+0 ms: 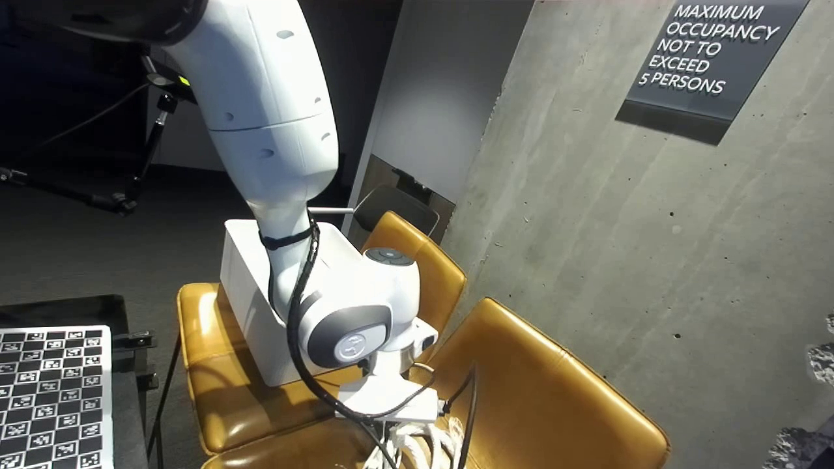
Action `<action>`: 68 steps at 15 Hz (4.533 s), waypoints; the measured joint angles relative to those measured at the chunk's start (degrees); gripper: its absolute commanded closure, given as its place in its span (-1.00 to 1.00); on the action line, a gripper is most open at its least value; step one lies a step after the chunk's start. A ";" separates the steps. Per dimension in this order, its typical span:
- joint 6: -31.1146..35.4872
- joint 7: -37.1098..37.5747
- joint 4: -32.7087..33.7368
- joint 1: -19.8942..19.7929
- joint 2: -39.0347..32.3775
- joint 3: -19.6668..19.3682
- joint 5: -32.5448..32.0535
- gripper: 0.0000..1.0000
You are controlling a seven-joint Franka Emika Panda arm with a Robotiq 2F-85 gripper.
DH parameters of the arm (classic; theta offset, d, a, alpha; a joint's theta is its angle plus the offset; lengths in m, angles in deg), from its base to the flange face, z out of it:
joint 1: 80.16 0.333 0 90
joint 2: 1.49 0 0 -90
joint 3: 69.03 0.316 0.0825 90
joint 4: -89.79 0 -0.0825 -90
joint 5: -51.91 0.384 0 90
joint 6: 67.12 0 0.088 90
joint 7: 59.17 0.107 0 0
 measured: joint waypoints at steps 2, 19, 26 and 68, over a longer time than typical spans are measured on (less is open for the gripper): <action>-1.99 4.80 0.11 1.81 3.30 -1.58 -0.68 0.97; -20.21 33.85 -11.51 11.16 47.62 9.65 -2.36 0.97; -26.33 51.97 -21.77 16.65 59.07 19.79 -4.51 0.97; -33.51 46.06 -1.77 7.62 53.67 9.43 -5.25 0.97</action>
